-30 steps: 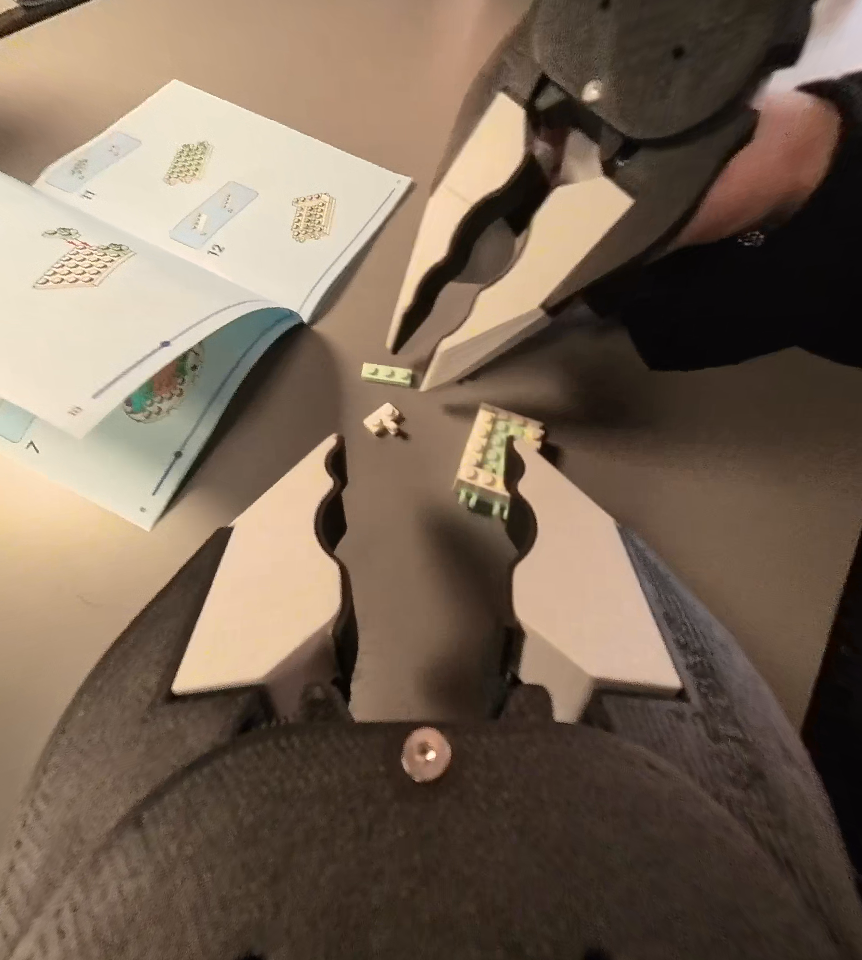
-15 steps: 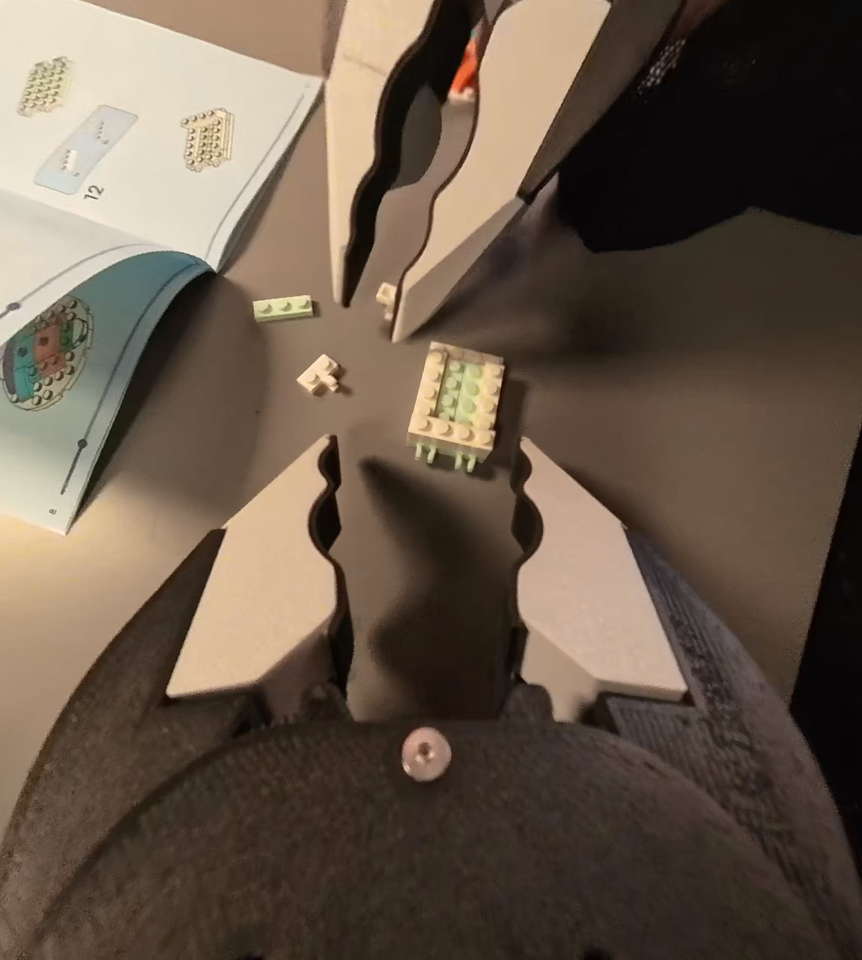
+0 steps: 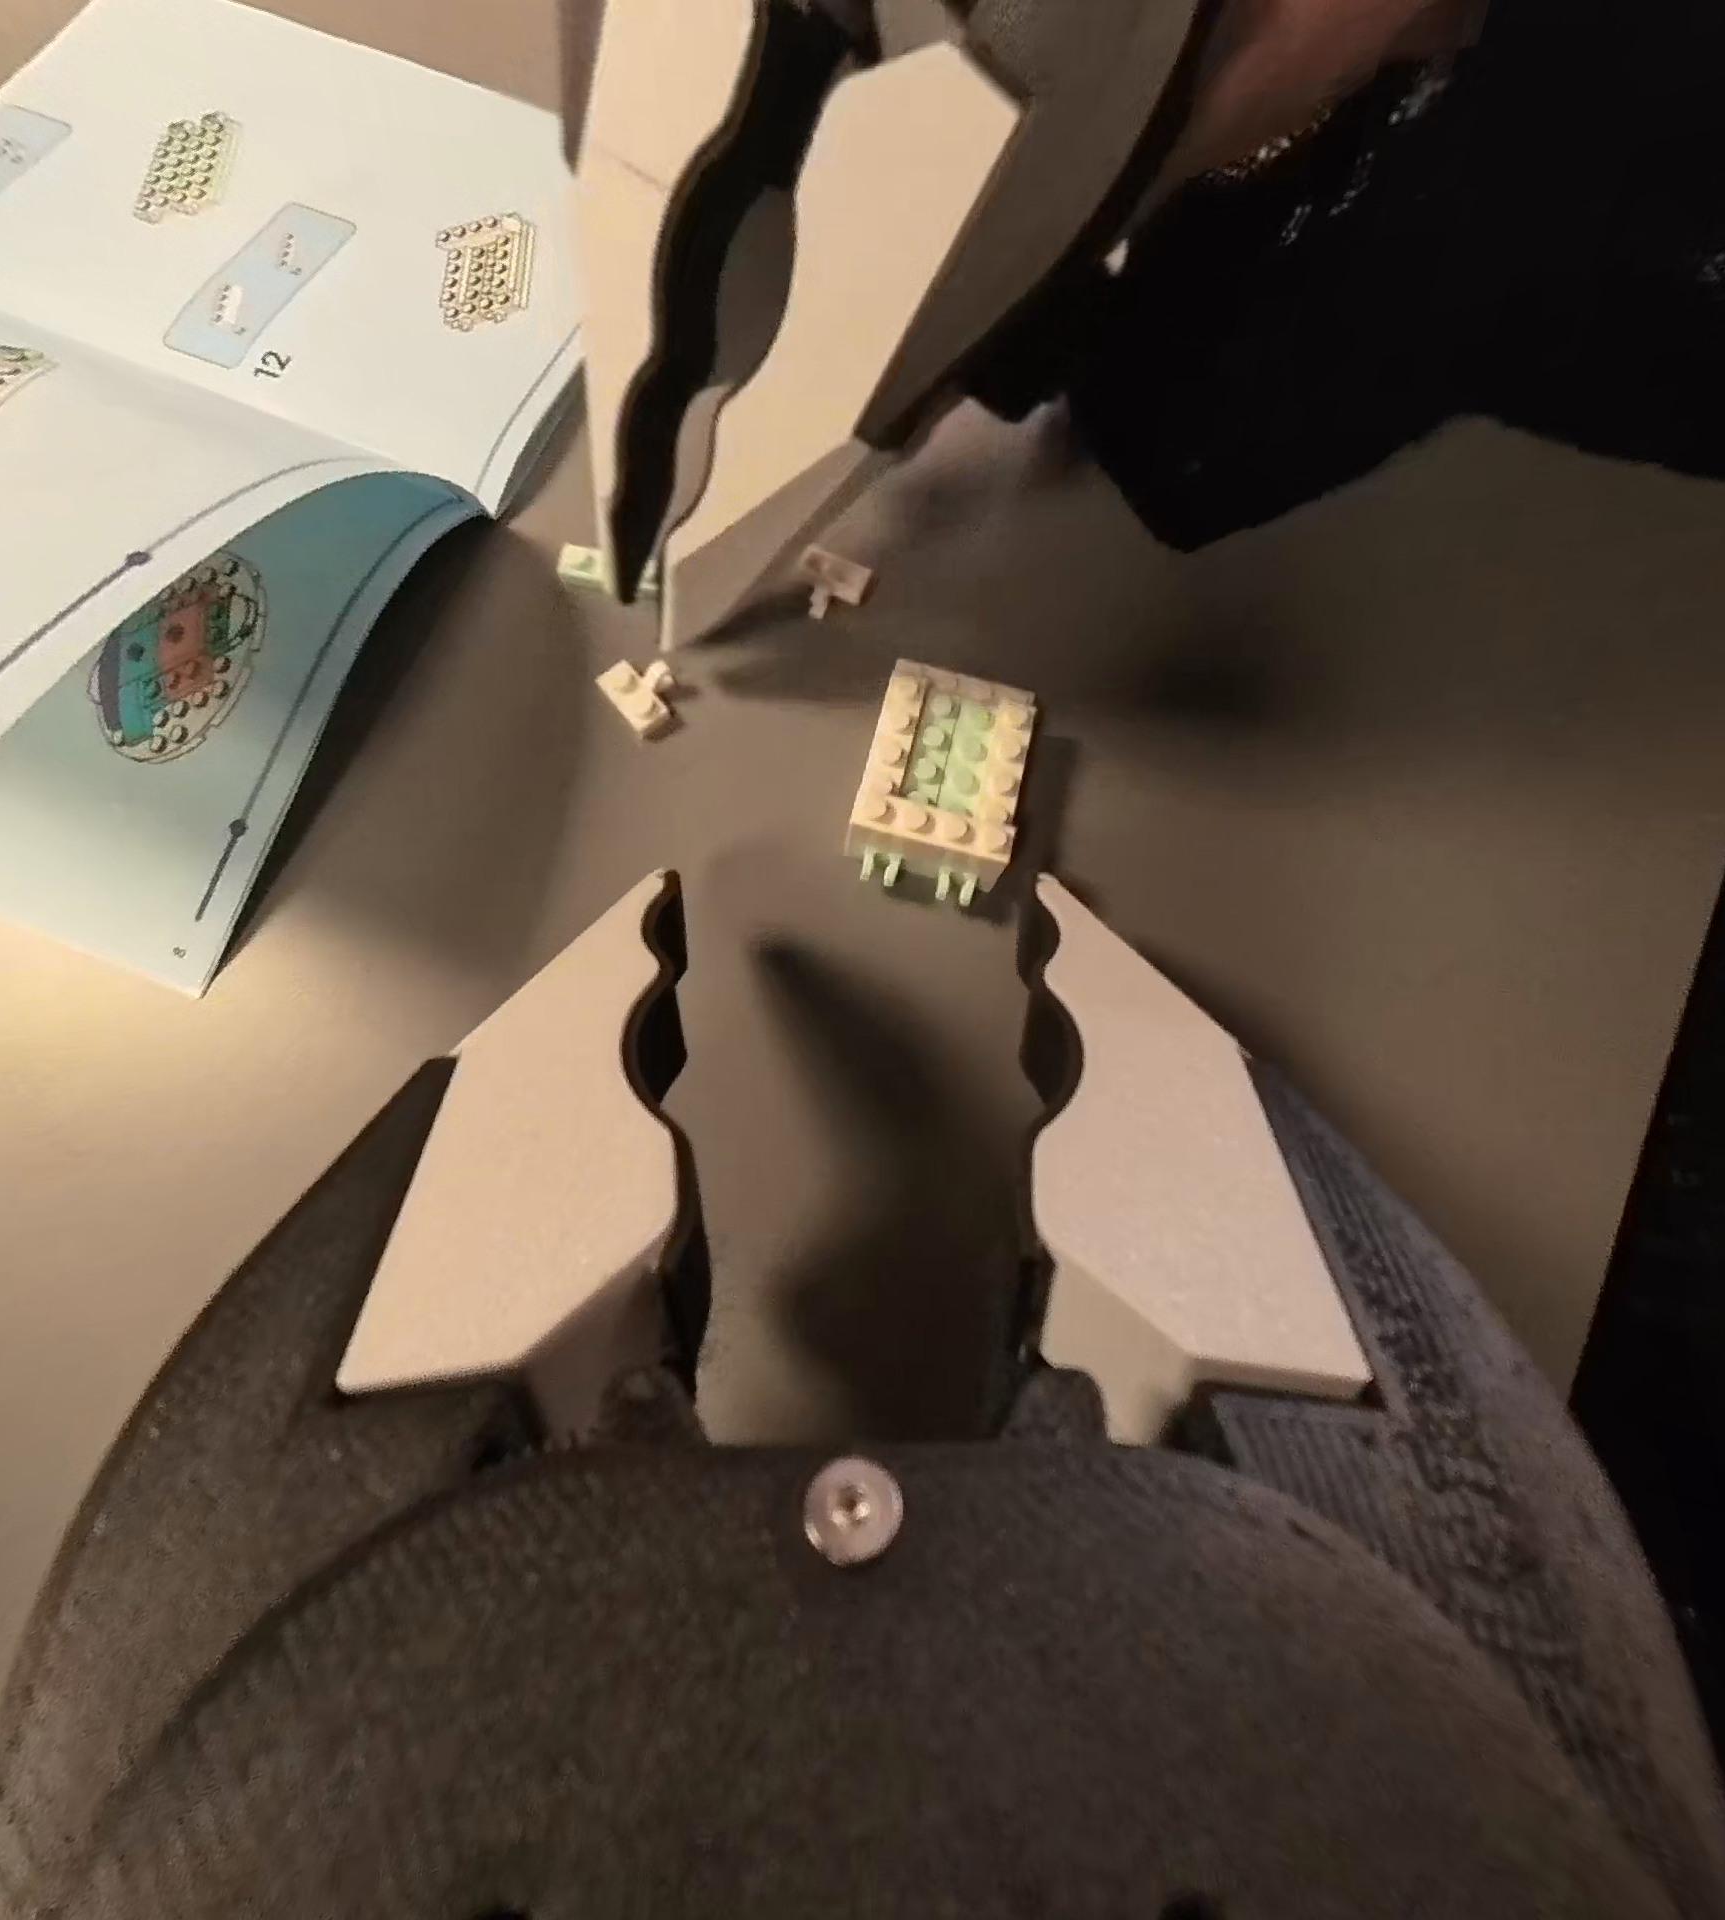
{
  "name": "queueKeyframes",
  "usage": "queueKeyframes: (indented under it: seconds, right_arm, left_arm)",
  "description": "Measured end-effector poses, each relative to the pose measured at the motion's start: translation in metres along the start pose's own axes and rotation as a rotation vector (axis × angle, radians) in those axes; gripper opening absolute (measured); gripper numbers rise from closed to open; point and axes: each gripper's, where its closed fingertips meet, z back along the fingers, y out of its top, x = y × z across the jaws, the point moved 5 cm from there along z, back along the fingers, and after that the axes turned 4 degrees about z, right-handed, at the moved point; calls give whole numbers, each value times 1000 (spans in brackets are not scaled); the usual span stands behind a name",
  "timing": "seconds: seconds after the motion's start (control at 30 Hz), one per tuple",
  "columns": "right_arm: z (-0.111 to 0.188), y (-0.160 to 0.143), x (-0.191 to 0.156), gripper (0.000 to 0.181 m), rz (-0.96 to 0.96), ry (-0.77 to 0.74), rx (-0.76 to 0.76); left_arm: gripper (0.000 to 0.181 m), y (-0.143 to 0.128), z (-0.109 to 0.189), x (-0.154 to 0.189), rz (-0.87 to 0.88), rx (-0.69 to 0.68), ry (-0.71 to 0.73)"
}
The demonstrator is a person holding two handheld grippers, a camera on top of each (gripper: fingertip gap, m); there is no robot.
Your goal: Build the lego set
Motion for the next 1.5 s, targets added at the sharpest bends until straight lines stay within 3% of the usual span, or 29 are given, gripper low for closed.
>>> queueKeyframes:
  seconds: [0.1,0.3,0.5,0.7,0.87,1.13,1.5]
  right_arm:
    - [3,4,-11,16,-128,77,48]
    - [-8,3,-12,27,-71,29,44]
    - [-12,6,-13,15,-17,57,88]
    - [18,-5,-13,14,81,101,180]
    - [37,-24,-37,14,239,230,208]
    - [29,-34,-44,14,282,270,179]
    - [24,-31,-42,14,279,262,174]
  left_arm:
    - [64,-2,3,0,10,14,5]
    - [68,-4,0,5,-2,18,-36]
    - [71,3,-12,10,-83,-1,-67]
    - [73,4,-26,10,-162,-87,-63]
    - [65,7,-29,10,-164,-120,-83]
    - [36,12,-31,8,-186,-157,-98]
    - [36,11,-31,9,-189,-123,-136]
